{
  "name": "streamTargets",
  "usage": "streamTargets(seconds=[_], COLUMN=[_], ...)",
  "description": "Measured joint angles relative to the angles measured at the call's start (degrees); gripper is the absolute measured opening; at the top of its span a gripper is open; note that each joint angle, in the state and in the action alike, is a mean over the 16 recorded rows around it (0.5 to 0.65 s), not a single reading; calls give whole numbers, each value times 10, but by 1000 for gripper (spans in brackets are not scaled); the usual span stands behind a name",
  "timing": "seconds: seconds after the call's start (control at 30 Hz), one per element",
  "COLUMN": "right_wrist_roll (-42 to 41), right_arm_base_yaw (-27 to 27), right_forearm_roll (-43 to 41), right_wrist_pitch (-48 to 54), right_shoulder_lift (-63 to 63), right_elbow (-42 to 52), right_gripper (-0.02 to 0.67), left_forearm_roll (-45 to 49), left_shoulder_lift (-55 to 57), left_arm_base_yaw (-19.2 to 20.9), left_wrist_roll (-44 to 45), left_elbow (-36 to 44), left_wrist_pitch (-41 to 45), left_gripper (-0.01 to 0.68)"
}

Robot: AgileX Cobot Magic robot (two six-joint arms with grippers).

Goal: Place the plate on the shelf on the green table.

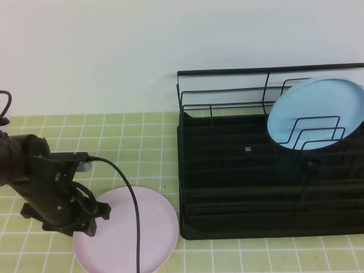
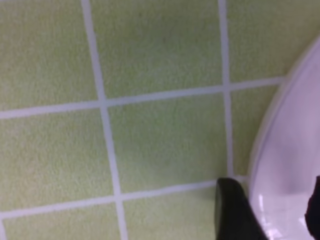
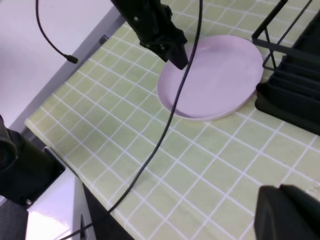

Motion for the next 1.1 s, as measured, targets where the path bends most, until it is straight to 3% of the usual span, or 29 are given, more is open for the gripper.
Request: streamTargets(seconds=[0.57,1.1], right_wrist_roll=[0,0], right_arm_base_yaw=[0,0], right_forearm_roll=[4,4], right_wrist_pitch=[0,10], right_shoulder_lift=[0,0], right_elbow=[0,0], right_gripper=[-4,-4], left_forearm_roll=[17,61], left_shoulder_lift=[6,-72], left_arm_base_yaw=[0,0], left_wrist_roll=[0,-34], left_elbow=[0,0], left_wrist_pitch=[-25,-50], left_gripper=[15,0])
